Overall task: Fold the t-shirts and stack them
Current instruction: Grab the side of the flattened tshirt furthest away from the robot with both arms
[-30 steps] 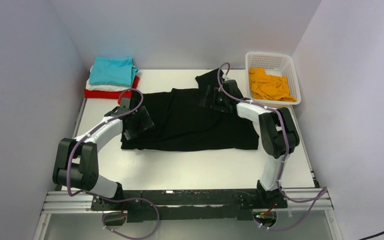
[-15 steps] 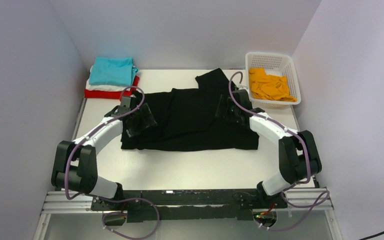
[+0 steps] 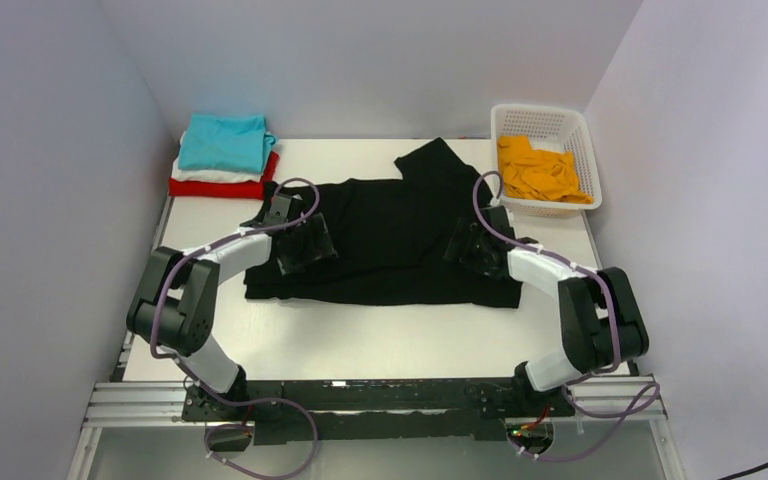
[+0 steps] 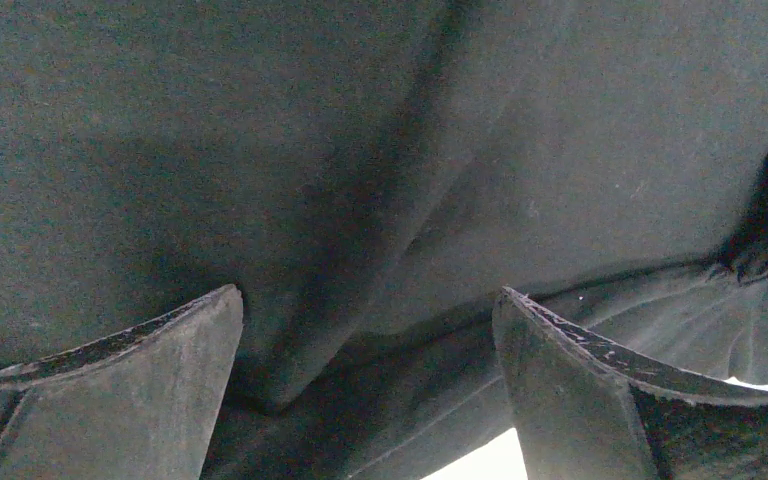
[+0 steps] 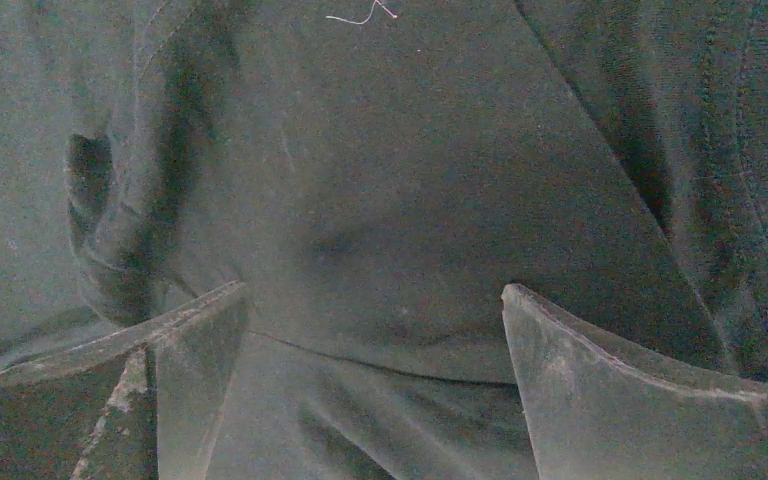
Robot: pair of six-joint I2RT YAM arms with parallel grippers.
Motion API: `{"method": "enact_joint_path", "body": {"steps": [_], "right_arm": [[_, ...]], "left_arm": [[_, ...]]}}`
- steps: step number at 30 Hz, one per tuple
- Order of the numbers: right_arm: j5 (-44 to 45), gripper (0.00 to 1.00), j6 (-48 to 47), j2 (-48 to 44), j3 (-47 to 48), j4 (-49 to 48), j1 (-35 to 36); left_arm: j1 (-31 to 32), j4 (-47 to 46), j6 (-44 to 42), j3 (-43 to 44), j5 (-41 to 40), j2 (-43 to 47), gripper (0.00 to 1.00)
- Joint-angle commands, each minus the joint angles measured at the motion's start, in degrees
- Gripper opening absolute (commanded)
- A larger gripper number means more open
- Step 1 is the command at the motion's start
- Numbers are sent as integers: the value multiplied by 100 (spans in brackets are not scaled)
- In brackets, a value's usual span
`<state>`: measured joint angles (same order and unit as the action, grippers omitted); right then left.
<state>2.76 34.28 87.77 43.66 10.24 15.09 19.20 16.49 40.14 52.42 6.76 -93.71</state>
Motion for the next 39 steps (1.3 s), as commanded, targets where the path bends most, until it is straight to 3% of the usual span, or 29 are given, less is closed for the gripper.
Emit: {"method": "enact_joint_path", "body": {"steps": [1, 9, 15, 18, 22, 28, 33, 39], "right_arm": [[-62, 100, 331, -385, -641, 1425, -145], [10, 100, 642, -1662, -1204, 2455, -369], [53, 100, -55, -2219, -827, 2086, -377], [98, 100, -404, -2324, -482, 1914, -371], [-214, 100, -567, -2333, -358, 1577, -377], [-504, 100, -681, -2163, -518, 1466, -368], [-485, 100, -764, -2059, -601, 1455, -368], [-359, 100, -843, -2041, -587, 1490, -366]], "left_arm": [[189, -22, 164, -414, 195, -121, 99], [613, 446, 553, -1233, 103, 899, 99], [672, 990, 322, -774, -516, 1758, 99], [613, 1417, 166, -206, -1464, 1718, 99], [255, 2183, 155, 320, -1692, 1399, 99], [63, 2990, 505, -554, -2004, 2423, 99], [-76, 2402, 681, -1456, -1381, 3287, 99], [-110, 1547, 738, -1644, -906, 3087, 99]]}}
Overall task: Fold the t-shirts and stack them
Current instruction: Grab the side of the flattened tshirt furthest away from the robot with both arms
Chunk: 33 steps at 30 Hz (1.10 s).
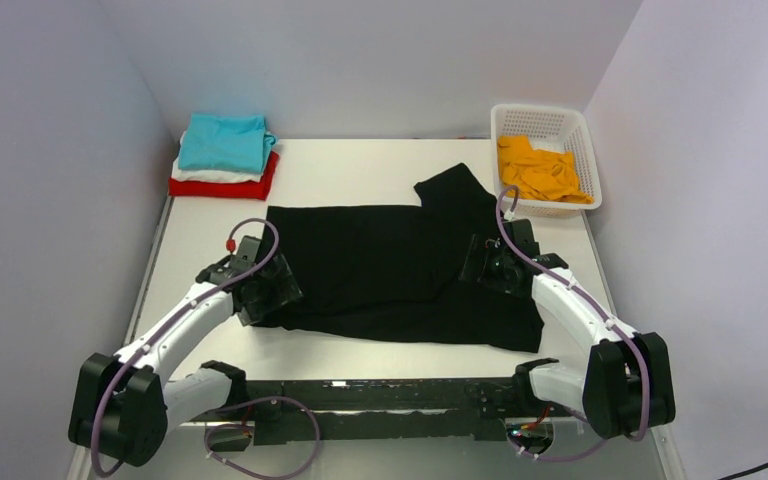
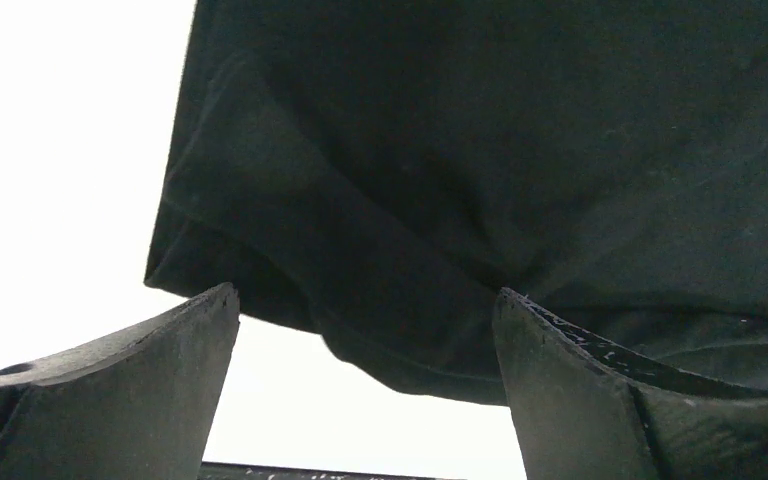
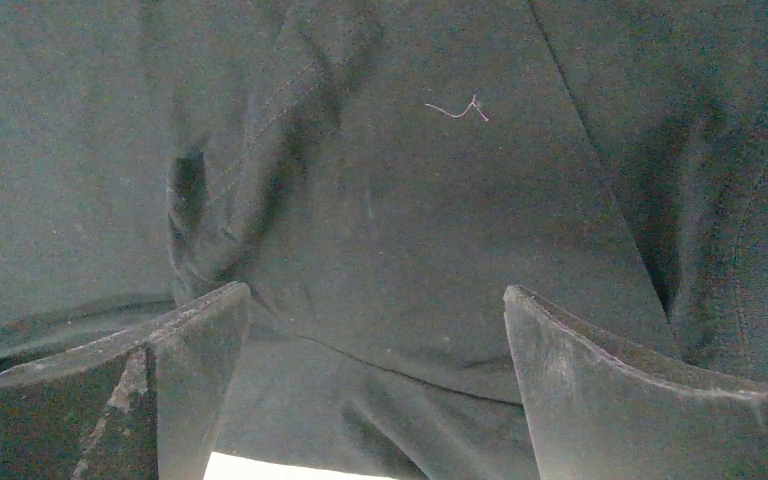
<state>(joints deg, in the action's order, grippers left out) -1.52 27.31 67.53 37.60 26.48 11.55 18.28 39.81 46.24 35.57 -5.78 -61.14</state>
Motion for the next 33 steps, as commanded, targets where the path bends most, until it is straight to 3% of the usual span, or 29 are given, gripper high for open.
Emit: {"method": "enact_joint_path", "body": {"steps": [1, 10, 16, 20, 23, 29, 33], "right_arm": [[91, 100, -147, -26, 22, -135, -13], [217, 100, -103, -56, -56, -148, -12], [366, 100, -90, -44, -37, -161, -18], [382, 100, -104, -29, -3, -117, -12], [469, 100, -129, -128, 32, -56, -11], [557, 100, -148, -346, 27, 13, -17], [521, 100, -139, -285, -65, 30, -13]], "left_arm": [[-19, -887, 128, 95, 323, -274, 99], [-85, -1565, -18, 1081, -144, -1463, 99], [-228, -1574, -204, 1995, 36, -2828, 99], [-230, -1350, -294, 2361, 11, -3146, 99], [-229, -1065, -276, 2255, -500, -2738, 99], [-288, -24, 351, 1464, -1700, -902, 99], [-1039, 222, 538, 365, -1110, 129, 99]]}}
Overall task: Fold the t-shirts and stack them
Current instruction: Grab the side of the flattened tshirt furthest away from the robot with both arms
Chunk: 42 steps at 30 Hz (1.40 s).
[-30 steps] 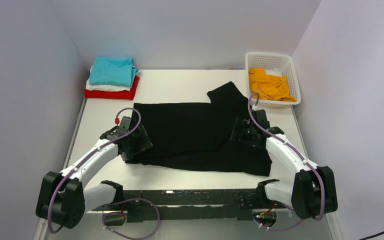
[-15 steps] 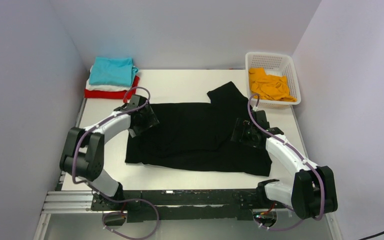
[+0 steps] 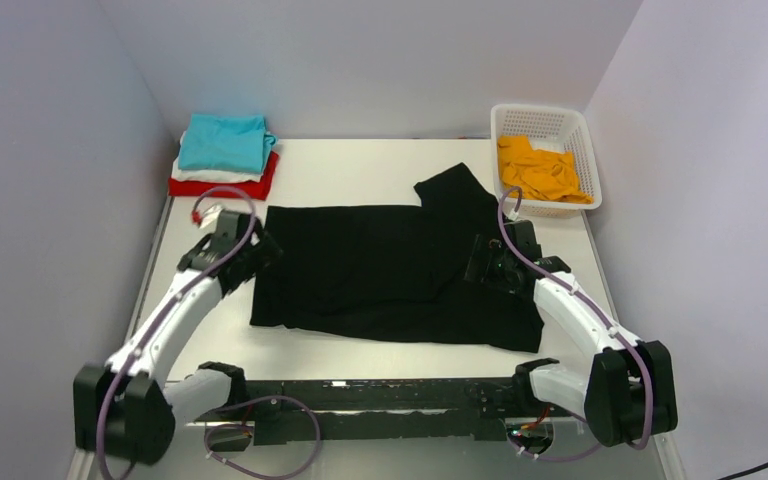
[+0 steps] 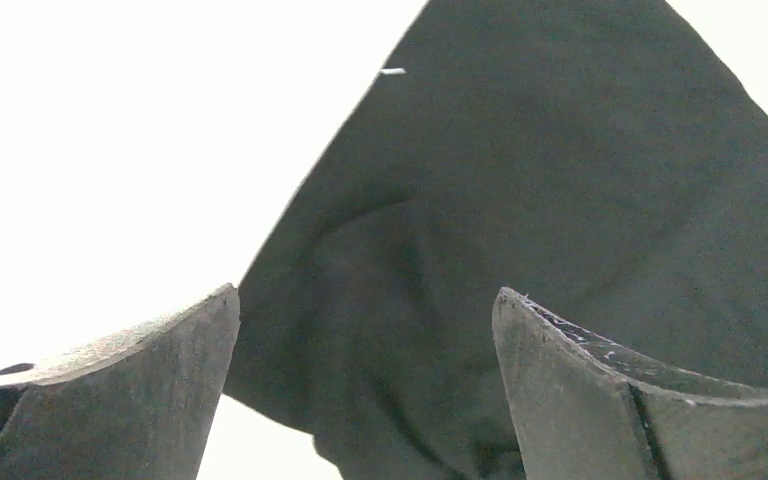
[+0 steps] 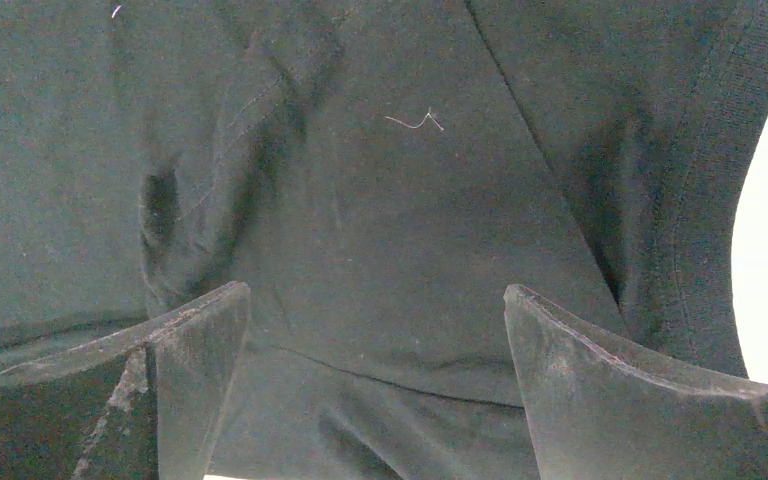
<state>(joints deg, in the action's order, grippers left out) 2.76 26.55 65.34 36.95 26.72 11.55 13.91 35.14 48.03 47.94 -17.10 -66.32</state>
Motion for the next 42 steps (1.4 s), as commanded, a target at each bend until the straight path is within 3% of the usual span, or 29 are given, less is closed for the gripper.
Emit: {"method": "enact_joint_path", "body": {"steps": [1, 4, 12, 15, 18, 21, 31, 41, 42], "right_arm": [[72, 100, -64, -41, -18, 9, -13], [81, 100, -71, 46, -21, 15, -23], [119, 100, -44, 297, -3, 64, -11], [96, 100, -53, 291, -14, 69, -13], [141, 100, -37, 270, -13, 113, -12], [225, 100, 10, 244, -11, 164, -6], [766, 100, 211, 598, 77, 469, -22], [830, 100, 328, 762, 79, 675, -30], [819, 100, 312, 768, 102, 684, -38]], "left_arm": [[-782, 584, 377, -1169, 325, 982, 99], [-1069, 321, 467, -1862, 660, 1502, 99], [-1210, -107, 534, -2409, 1197, 1257, 61], [-1212, -473, 557, -2502, 1319, 1019, 55], [-1218, -671, 513, -2466, 1487, 783, 34], [-1216, -502, 507, -2432, 1414, 723, 0], [-1510, 688, 732, -1957, -307, 1407, 0], [-1733, 1365, 988, -1957, -409, 1103, 0], [-1733, 1458, 1045, -1885, -407, 993, 4]]}}
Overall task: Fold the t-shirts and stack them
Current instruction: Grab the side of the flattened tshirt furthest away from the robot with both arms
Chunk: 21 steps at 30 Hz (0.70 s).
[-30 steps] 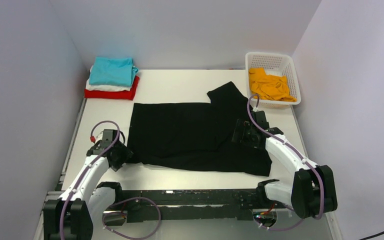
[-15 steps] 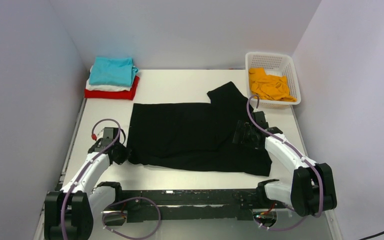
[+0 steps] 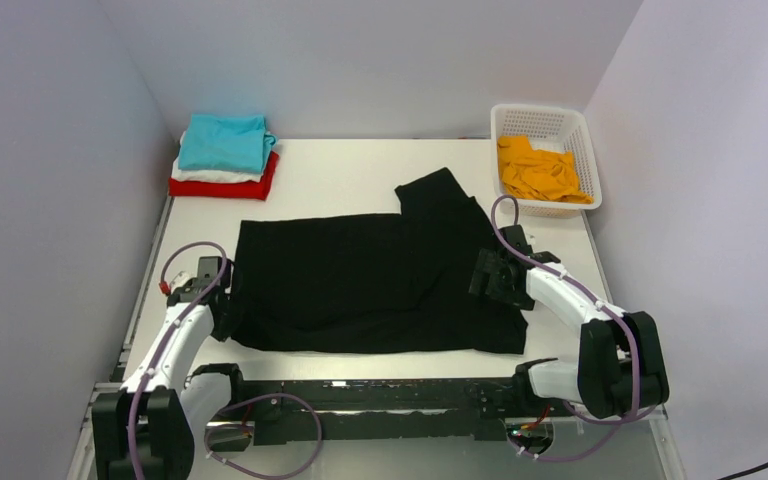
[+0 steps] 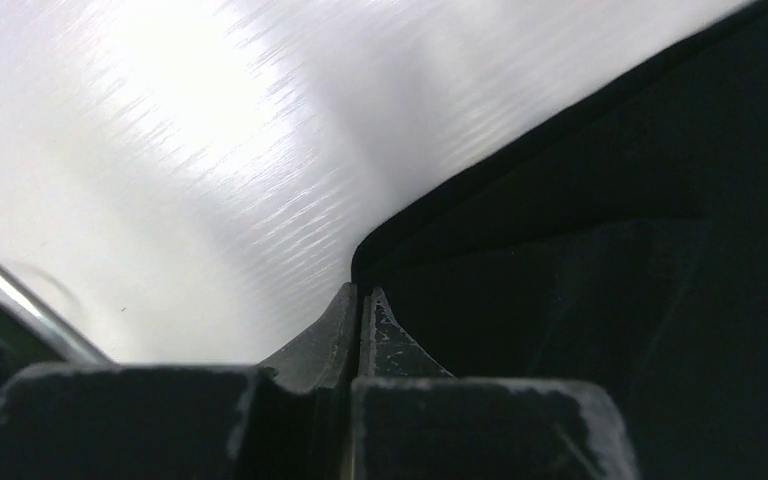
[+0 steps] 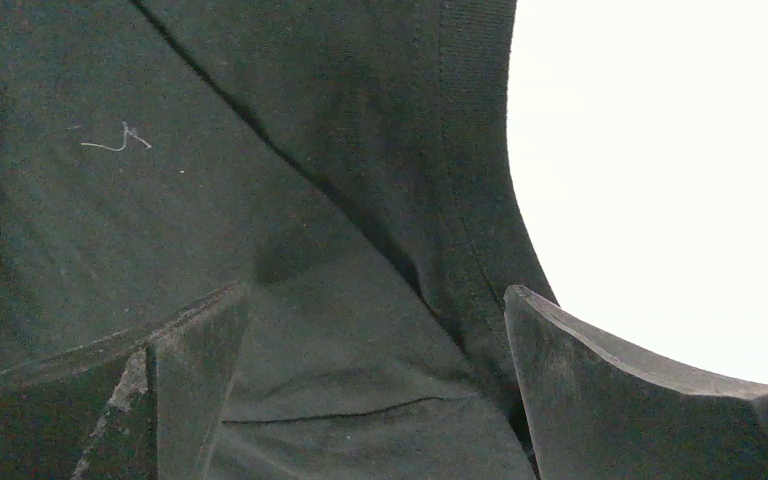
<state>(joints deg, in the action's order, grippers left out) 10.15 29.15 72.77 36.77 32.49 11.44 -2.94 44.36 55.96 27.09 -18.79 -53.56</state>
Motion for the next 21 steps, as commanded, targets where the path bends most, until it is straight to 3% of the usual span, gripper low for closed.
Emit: {"method": "enact_joint_path", "body": {"steps": [1, 2, 8, 14, 21], "right_arm": [[57, 100, 25, 17, 150, 82, -30], [8, 100, -19, -22, 173, 40, -26], [-374, 100, -262, -580, 655, -249, -19], [-885, 100, -364, -373, 1530, -1065, 71], [-714, 100, -791, 1575, 3396, -1917, 231]], "left_arm": [[-49, 587, 257, 283, -224, -370, 21], [-49, 632, 255, 360, -219, -410, 40], [-48, 431, 95, 987, -203, 141, 98], [-47, -735, -479, 2005, -31, -125, 99], [-105, -1574, -1299, 3712, 429, -2361, 99]]}}
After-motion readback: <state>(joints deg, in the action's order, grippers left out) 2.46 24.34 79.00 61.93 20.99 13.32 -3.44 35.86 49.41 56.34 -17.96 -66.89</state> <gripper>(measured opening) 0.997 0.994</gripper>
